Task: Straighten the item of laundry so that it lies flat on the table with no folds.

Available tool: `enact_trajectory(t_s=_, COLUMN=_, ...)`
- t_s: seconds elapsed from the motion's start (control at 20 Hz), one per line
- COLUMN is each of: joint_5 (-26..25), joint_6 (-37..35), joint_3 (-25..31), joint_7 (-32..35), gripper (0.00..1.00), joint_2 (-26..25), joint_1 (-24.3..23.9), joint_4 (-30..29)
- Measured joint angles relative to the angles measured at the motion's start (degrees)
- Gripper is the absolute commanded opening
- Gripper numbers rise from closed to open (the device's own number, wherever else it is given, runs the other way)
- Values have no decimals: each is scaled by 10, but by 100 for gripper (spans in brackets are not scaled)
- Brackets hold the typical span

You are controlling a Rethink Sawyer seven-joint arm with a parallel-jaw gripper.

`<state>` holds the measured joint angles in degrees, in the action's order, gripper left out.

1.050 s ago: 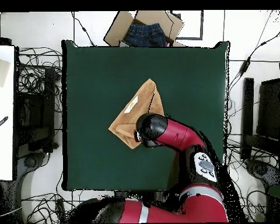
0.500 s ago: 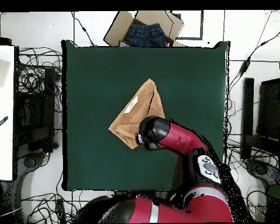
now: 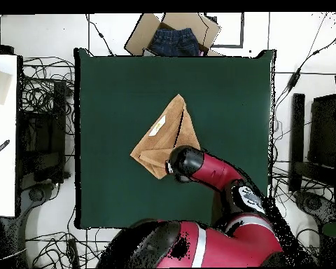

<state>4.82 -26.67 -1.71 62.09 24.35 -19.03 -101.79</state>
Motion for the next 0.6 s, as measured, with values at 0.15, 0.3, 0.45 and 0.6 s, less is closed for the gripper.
enact_trajectory(t_s=0.15, joint_5=-5, joint_6=13, joint_3=0, joint_7=0, gripper=100, joint_2=-6, joint_1=1, joint_4=0)
enact_trajectory(t_s=0.3, joint_5=-10, joint_6=23, joint_3=0, joint_7=0, gripper=100, joint_2=-8, joint_1=3, joint_4=0)
enact_trajectory(t_s=0.45, joint_5=-14, joint_6=24, joint_3=0, joint_7=0, gripper=100, joint_2=-7, joint_1=5, joint_4=0)
enact_trajectory(t_s=0.6, joint_5=-18, joint_6=25, joint_3=2, joint_7=0, gripper=0, joint_2=-7, joint_1=5, joint_4=-2)
